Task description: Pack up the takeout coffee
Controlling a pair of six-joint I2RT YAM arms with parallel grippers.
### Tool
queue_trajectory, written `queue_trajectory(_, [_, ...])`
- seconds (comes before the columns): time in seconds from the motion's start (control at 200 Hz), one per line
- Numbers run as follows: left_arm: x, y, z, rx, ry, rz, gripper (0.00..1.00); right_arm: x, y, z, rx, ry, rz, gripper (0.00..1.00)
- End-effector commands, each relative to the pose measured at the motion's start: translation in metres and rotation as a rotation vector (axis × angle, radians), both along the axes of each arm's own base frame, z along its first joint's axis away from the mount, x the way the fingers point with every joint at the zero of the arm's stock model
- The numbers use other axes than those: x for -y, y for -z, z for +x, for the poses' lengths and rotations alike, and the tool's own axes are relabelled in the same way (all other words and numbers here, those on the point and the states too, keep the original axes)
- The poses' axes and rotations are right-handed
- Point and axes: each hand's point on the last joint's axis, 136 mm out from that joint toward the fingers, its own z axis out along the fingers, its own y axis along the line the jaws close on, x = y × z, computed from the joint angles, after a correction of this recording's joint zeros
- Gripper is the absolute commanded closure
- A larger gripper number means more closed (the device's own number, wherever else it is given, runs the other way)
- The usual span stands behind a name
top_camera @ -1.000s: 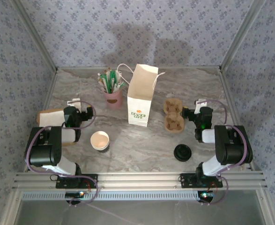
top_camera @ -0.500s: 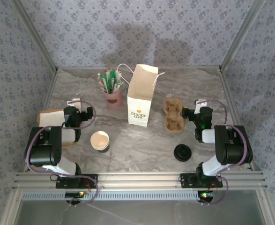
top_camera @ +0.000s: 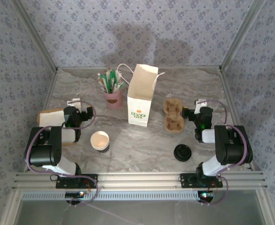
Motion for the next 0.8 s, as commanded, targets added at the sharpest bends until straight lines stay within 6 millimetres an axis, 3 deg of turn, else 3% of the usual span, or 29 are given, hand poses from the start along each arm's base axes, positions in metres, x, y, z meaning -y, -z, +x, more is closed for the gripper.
queue_trajectory(0.0, [0.0,-0.006,0.006,0.021,-0.002,-0.014,0.01,0.001,-0.009,0.006,0.021,-0.004,-0.009,0.0])
queue_trajectory(0.435, [0.0,-0.006,0.006,0.019,0.0,-0.011,0.01,0.001,-0.008,0.006,0.02,-0.005,-0.006,0.0])
queue_trajectory(0.545, [0.0,-0.018,0.009,-0.014,-0.012,0.003,0.0,0.001,-0.009,0.005,0.027,-0.002,-0.01,0.0])
queue_trajectory(0.689, [-0.015,-0.036,-0.003,0.04,-0.119,0.026,0.0,0.009,-0.03,-0.003,0.076,0.057,-0.034,0.0])
queue_trajectory(0.794, [-0.01,-0.053,-0.007,0.068,-0.107,0.041,0.01,0.009,-0.053,-0.011,0.109,0.073,-0.048,0.0])
